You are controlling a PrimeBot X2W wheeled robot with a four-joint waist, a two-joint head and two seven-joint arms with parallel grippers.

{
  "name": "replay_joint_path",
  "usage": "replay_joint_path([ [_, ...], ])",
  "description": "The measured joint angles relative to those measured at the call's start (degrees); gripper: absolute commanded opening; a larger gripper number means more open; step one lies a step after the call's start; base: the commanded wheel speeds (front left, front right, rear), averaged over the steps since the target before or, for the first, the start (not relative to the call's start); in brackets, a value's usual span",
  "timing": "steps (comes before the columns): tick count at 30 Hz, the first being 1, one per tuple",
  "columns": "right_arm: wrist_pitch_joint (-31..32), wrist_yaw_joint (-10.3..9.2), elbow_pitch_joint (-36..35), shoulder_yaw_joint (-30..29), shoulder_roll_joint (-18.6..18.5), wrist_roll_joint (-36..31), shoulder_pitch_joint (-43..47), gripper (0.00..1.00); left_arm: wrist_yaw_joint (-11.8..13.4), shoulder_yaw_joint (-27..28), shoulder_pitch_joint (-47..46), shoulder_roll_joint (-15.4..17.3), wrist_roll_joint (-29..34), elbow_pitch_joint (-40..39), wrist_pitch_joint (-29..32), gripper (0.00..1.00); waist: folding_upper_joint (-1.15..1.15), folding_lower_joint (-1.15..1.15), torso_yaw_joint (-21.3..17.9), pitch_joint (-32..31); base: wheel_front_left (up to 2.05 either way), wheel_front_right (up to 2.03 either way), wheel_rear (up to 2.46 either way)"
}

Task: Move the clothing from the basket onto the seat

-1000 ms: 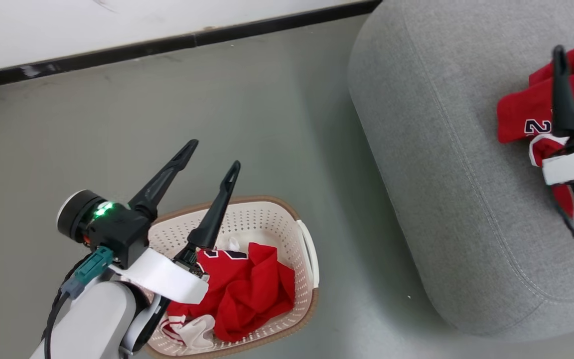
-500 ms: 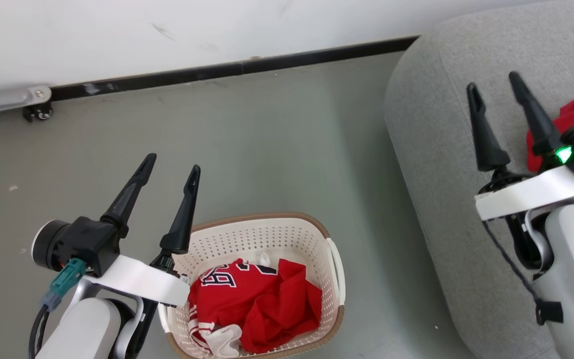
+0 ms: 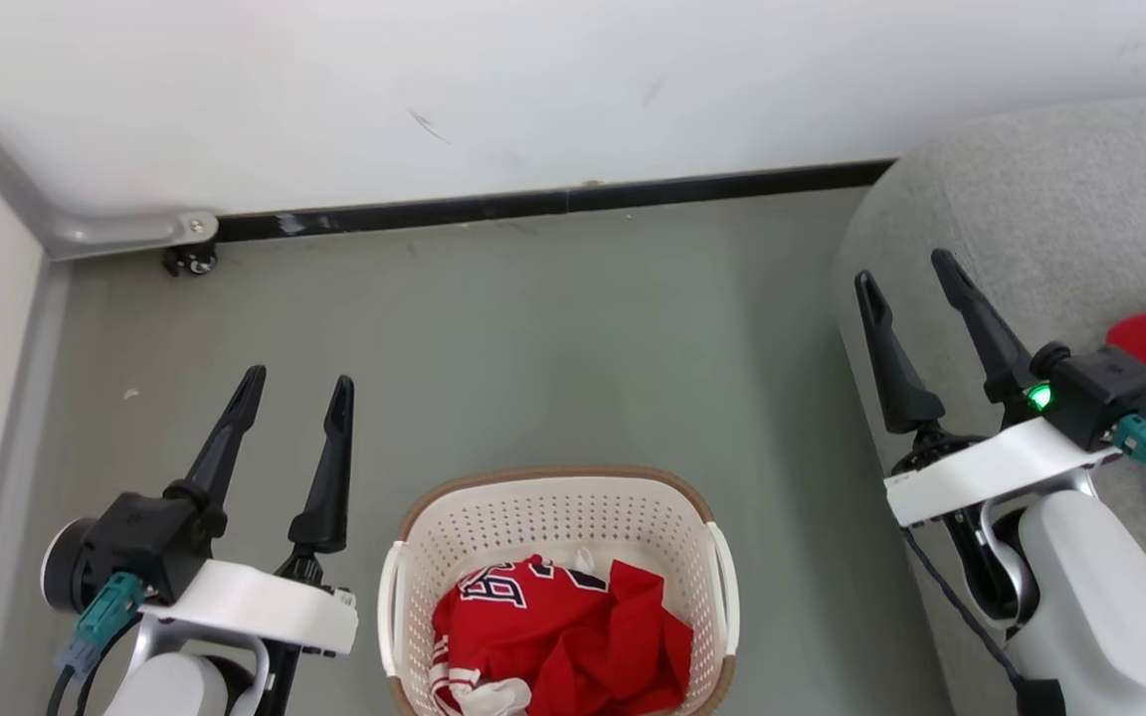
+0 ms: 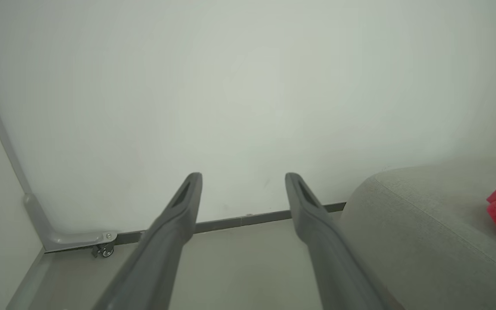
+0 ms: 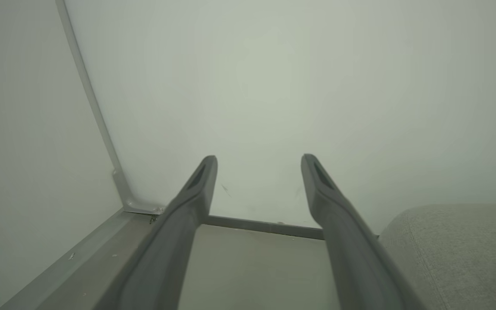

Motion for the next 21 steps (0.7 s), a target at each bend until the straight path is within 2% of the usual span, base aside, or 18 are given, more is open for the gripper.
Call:
replay_joint_path([
  [13,1.2,0.0,-1.9,-1.6,4.43,-1.32,7.29,1.0,0.59,2.96,4.61,-1.29,0.88,0.97,0.0,1.0,0.0,0.0,3.98,-4.67,0.0,0.0,0.0],
  [21,2.31,0.0,-3.77,-2.35,5.47,-3.65,11.57,1.0,0.59,4.59,6.81,-1.77,1.36,1.76,0.0,1.0,0.0,0.0,5.76,-6.99,0.0,0.0,0.0],
])
